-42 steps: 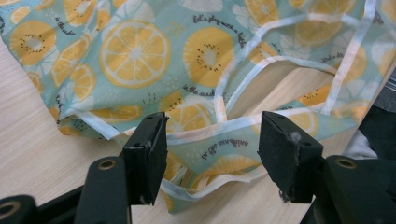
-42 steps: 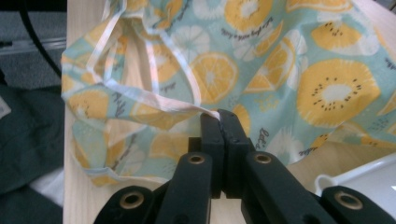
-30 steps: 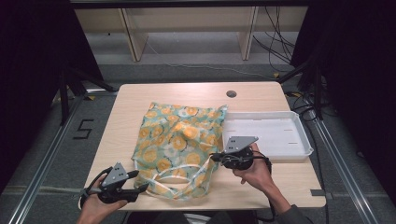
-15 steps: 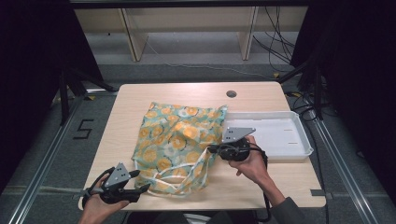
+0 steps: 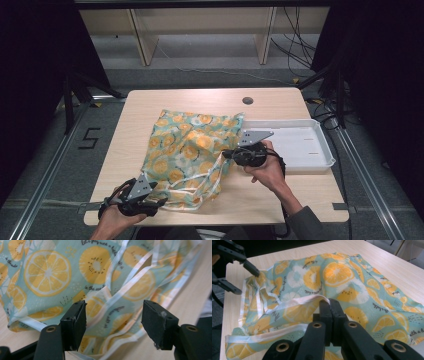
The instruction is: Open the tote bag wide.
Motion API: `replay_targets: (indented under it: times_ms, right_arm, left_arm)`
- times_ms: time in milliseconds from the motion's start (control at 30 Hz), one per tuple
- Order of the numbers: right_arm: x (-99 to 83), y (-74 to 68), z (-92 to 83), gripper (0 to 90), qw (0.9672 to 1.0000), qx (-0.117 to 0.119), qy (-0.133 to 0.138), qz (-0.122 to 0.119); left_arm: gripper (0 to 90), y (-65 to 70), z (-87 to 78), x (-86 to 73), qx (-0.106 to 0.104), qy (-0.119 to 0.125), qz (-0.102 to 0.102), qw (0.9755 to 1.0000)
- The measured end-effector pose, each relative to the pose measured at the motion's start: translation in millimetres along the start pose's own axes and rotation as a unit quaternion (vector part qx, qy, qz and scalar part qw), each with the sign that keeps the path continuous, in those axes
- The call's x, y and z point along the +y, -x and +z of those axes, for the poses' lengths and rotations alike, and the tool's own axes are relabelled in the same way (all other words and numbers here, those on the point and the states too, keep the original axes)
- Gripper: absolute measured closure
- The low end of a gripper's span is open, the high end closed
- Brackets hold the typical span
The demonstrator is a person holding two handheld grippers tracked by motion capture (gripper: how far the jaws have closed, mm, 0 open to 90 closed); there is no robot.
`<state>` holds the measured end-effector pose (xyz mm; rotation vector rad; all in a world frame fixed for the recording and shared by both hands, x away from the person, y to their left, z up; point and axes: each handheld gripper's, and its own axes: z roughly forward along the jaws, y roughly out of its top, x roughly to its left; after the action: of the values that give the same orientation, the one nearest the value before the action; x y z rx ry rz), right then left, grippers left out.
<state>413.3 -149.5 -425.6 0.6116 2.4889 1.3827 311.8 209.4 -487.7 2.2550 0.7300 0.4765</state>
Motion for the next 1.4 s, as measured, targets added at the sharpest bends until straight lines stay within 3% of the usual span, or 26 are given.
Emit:
replay_targets:
  times_ms: [33,67,100,133,267,333,400,467,500,533,567,633,733,767,800,867,900,967,1000,1067,1167,1233,1400]
  right_arm:
    - [0.1,1.2,0.4,90.0,1.0000,0.000,0.003,-0.007]
    - [0.2,2.1,0.6,90.0,1.0000,0.001,0.000,-0.007]
    - [0.2,2.1,0.6,90.0,1.0000,0.001,0.000,-0.007]
    - [-0.3,2.3,2.0,90.0,1.0000,0.002,0.001,-0.008]
    - [-1.7,1.5,2.6,90.0,1.0000,0.002,-0.004,0.002]
    - [-1.9,1.5,2.1,90.0,1.0000,0.003,-0.005,0.004]
    - [-2.6,4.5,2.6,90.0,1.0000,0.003,-0.005,-0.002]
    - [-2.8,4.1,2.7,90.0,1.0000,0.004,-0.008,0.002]
    - [-2.6,3.5,1.8,90.0,0.9998,0.008,-0.019,0.006]
    - [-3.1,3.7,3.1,90.0,0.9999,0.004,-0.011,-0.002]
    - [-3.3,3.8,3.3,90.0,0.9999,0.005,-0.012,-0.006]
    - [-3.6,3.5,3.2,90.0,0.9999,0.004,-0.014,-0.002]
    - [-3.6,3.6,3.0,90.0,0.9998,0.003,-0.017,-0.006]
    - [-3.8,3.8,2.8,90.0,0.9998,0.002,-0.018,-0.009]
    - [-3.8,4.1,1.8,90.0,0.9998,0.001,-0.019,-0.009]
    - [-3.5,4.2,1.3,90.0,0.9997,0.001,-0.022,-0.011]
    - [-3.2,4.5,0.4,90.0,0.9995,0.000,-0.028,-0.015]
    - [-3.6,4.7,0.1,90.0,0.9993,-0.004,-0.032,-0.021]
    - [-3.6,5.6,-0.6,90.0,0.9987,-0.013,-0.039,-0.029]
    - [-3.4,5.9,-1.0,90.0,0.9983,-0.015,-0.044,-0.034]
    - [-4.2,6.8,-2.0,89.3,0.9977,-0.017,-0.052,-0.041]
    - [-4.2,8.7,-2.3,89.4,0.9971,-0.020,-0.055,-0.049]
    - [-5.9,16.8,-2.9,89.7,0.9978,-0.025,-0.055,-0.028]
  left_arm:
    - [35.7,-1.2,2.9,0.9,0.008,-0.002,0.022,0.9997]
    - [34.7,-0.2,6.2,1.1,0.010,-0.007,0.025,0.9996]
    - [34.7,-3.1,7.1,2.0,0.009,-0.030,0.053,0.9981]
    - [33.9,-3.6,15.0,2.3,0.022,-0.022,0.042,0.9986]
    - [30.0,-10.8,19.1,6.2,0.034,-0.025,0.048,0.9979]
    - [28.3,-13.4,20.3,9.6,0.023,-0.024,0.054,0.9980]
    - [27.8,-14.7,23.4,10.9,0.016,-0.047,0.076,0.9958]
    - [29.2,-15.3,29.9,8.4,0.013,-0.055,0.074,0.9957]
    - [33.5,-15.6,32.1,7.3,0.005,-0.057,0.067,0.9961]
    - [39.8,-16.9,33.0,6.8,-0.003,-0.055,0.066,0.9963]
    - [51.2,-18.1,32.6,7.1,-0.012,-0.057,0.066,0.9961]
    - [69.7,-18.6,30.2,8.1,-0.009,-0.054,0.070,0.9960]
    - [85.7,-26.7,19.0,16.1,-0.001,-0.039,0.075,0.9964]
    - [87.6,-30.0,13.7,20.1,0.001,-0.032,0.074,0.9968]
    - [88.6,-34.6,4.8,28.4,0.013,0.001,0.058,0.9983]
    - [88.8,-37.5,-0.1,33.1,0.016,0.014,0.051,0.9985]
    - [88.8,-42.2,-4.8,38.6,0.020,0.028,0.055,0.9979]
    - [88.9,-49.8,-10.8,48.3,0.025,0.046,0.041,0.9978]
    - [88.9,-57.5,-13.8,57.5,0.032,0.064,0.023,0.9972]
    - [88.9,-62.4,-15.0,62.3,0.037,0.072,0.020,0.9965]
    - [88.9,-76.8,-15.4,75.9,0.046,0.094,-0.005,0.9945]
    - [88.9,-85.2,-12.8,84.6,0.050,0.116,-0.029,0.9916]
    - [88.9,-110.0,5.8,97.9,0.059,0.119,-0.058,0.9895]
